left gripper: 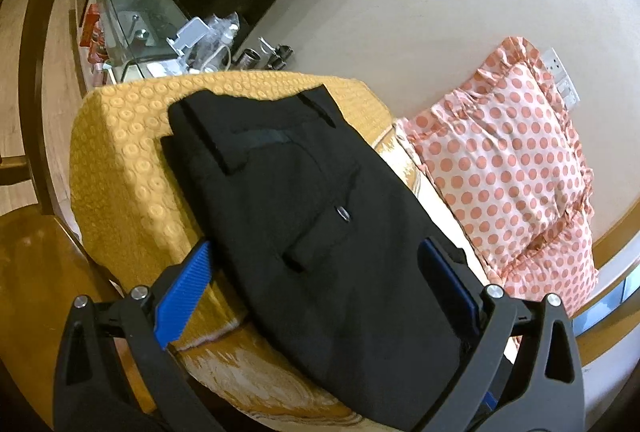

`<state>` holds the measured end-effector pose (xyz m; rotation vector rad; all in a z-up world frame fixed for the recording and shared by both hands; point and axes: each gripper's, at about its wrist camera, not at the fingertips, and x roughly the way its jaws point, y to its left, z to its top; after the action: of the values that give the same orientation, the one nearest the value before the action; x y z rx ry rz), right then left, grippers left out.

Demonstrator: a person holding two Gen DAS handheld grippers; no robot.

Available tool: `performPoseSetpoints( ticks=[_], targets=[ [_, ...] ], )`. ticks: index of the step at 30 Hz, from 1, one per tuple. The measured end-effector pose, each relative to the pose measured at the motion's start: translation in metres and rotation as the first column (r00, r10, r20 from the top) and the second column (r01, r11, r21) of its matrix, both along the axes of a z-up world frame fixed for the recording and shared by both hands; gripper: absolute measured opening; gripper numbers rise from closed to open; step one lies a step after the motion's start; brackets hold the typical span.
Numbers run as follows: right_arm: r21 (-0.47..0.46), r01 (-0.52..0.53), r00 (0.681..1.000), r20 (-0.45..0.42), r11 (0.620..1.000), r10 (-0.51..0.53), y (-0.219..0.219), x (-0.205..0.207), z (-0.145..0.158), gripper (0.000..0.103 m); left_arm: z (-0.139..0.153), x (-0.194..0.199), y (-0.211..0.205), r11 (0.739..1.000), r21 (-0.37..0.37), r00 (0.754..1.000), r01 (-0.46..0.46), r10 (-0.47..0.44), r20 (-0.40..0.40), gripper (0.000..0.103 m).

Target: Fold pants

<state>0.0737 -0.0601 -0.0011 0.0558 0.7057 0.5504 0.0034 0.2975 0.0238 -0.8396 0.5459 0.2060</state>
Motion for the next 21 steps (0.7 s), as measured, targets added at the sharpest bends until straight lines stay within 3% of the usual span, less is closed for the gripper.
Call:
performPoseSetpoints(
  ticks=[3, 5, 6, 9, 12, 18, 21],
  targets=[
    [0.003, 0.0, 1.0, 0.002, 1.0, 0.0, 0.001, 0.001, 0.0, 0.077, -0.005, 0.005, -0.016, 0.99, -0.08, 0.992, 0.119, -0.116, 0.038, 0.09],
    [0.001, 0.0, 1.0, 0.004, 1.0, 0.0, 0.001, 0.0, 0.0, 0.077, -0.005, 0.009, -0.026, 0.99, -0.037, 0.991, 0.134, -0.133, 0.024, 0.082],
    [0.001, -0.001, 1.0, 0.005, 1.0, 0.001, 0.0, -0.001, 0.0, 0.077, -0.006, 0.011, -0.026, 0.992, -0.025, 0.993, 0.12, -0.12, 0.011, 0.079],
    [0.011, -0.003, 1.0, 0.008, 1.0, 0.003, -0.003, -0.004, 0.0, 0.077, -0.01, 0.011, -0.011, 0.991, -0.111, 0.997, 0.078, -0.076, 0.025, 0.072],
    [0.02, 0.001, 1.0, 0.017, 1.0, -0.001, -0.006, -0.007, -0.001, 0.077, -0.012, 0.01, 0.003, 0.989, -0.146, 0.999, 0.025, -0.022, 0.024, 0.07],
    [-0.048, -0.021, 0.998, 0.058, 0.999, 0.024, 0.002, -0.017, -0.002, 0.083, -0.007, 0.016, 0.003, 0.996, -0.088, 1.0, -0.023, 0.023, 0.002, 0.068],
    [0.013, -0.02, 0.998, 0.054, 1.0, 0.02, -0.014, -0.023, 0.002, 0.083, -0.008, 0.017, 0.004, 0.996, -0.081, 0.999, -0.046, 0.045, -0.022, 0.056]
  ],
)
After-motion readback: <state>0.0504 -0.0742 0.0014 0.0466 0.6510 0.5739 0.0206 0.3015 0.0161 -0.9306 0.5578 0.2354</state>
